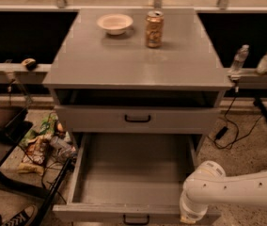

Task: Open middle drawer

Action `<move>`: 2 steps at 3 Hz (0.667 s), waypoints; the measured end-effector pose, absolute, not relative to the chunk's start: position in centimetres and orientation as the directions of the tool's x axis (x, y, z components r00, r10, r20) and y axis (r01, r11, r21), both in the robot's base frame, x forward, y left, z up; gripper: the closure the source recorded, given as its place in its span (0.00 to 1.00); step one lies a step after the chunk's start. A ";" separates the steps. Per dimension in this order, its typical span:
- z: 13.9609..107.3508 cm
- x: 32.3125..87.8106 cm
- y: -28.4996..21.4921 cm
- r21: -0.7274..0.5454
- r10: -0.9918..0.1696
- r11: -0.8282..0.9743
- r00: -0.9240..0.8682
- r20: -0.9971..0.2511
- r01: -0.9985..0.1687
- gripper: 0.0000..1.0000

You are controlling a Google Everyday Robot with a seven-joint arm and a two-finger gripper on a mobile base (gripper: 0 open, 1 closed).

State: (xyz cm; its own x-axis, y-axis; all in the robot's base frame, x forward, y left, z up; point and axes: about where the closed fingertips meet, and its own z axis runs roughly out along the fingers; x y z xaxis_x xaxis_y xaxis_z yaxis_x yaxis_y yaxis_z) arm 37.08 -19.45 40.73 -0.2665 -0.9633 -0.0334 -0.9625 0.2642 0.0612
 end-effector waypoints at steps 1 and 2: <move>40.7 37.1 -19.5 0.061 -0.963 0.264 -0.266 -0.033 -0.963 1.00; 40.8 36.0 -19.8 0.057 -0.963 0.269 -0.270 -0.022 -0.962 1.00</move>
Offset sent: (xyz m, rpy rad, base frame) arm -0.3174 -0.1365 0.0922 -0.3552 -0.0448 -0.1128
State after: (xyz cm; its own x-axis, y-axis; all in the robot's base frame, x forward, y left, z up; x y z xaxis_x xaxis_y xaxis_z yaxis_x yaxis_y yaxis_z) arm 36.01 -19.85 40.82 -0.2703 -0.9625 -0.0216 -0.9616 0.2687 0.0565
